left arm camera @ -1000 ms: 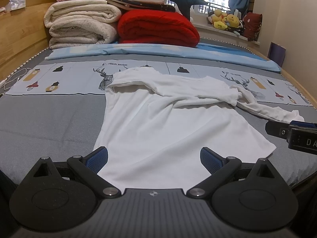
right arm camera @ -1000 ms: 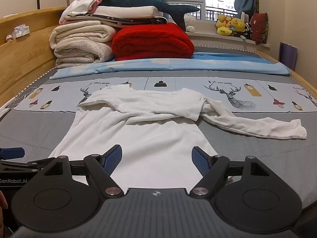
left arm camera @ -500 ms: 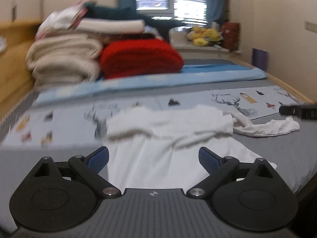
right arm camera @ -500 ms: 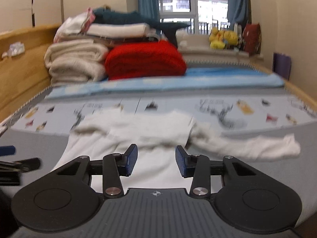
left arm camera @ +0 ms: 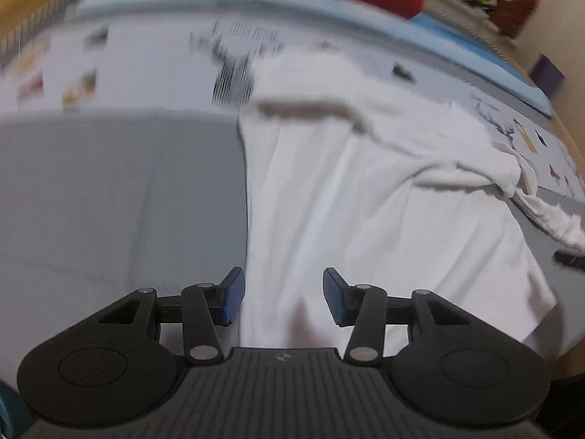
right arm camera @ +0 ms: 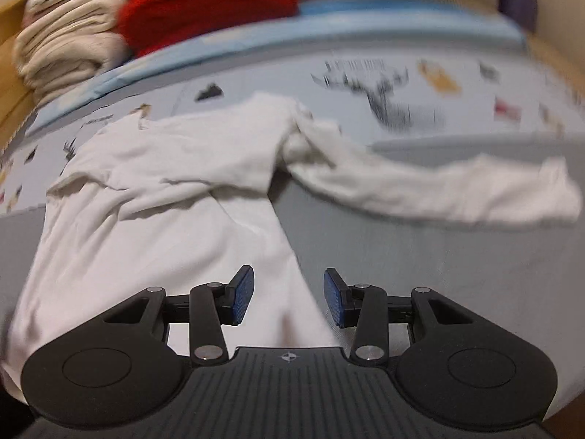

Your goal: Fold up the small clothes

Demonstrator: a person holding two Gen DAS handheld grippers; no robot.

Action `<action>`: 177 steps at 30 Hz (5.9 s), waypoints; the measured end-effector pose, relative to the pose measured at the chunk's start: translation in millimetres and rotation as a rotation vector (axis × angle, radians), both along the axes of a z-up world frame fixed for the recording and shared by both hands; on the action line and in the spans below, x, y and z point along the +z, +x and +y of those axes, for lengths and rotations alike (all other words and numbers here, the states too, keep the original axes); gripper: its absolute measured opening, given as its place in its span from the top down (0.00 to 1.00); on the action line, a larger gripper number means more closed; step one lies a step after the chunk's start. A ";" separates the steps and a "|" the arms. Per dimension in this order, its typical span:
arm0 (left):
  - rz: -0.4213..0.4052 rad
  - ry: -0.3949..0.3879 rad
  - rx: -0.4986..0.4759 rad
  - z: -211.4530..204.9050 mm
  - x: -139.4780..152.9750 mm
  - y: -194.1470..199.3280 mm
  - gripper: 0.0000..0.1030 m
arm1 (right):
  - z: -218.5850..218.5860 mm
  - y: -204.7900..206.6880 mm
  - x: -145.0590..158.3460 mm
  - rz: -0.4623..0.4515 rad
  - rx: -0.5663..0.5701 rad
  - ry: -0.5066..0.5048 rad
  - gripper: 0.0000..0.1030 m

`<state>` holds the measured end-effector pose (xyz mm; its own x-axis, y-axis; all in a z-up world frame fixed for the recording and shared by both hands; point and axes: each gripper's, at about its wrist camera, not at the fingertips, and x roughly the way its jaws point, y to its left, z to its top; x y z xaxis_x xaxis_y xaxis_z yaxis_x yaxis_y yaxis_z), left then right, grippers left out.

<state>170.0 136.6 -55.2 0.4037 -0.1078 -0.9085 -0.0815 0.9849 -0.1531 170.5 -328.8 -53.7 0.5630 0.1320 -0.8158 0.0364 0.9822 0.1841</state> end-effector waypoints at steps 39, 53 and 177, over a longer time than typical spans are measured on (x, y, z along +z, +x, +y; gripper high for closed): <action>0.104 -0.032 -0.145 8.6 -28.4 -9.4 0.59 | -13.7 -66.1 -30.9 0.242 0.219 -0.125 0.65; 0.141 0.170 -0.408 3.8 -32.7 -71.5 0.96 | -12.1 -56.3 -35.5 0.278 0.218 -0.092 1.00; -0.091 -0.080 -0.028 -0.3 -19.2 236.0 0.58 | -19.8 248.4 -56.0 -0.108 -0.103 -0.305 0.91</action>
<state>406.1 136.3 -74.4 0.4800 -0.1912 -0.8562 -0.0363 0.9708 -0.2372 418.8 -348.6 -109.7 0.6457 -0.1708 -0.7443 0.1346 0.9849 -0.1093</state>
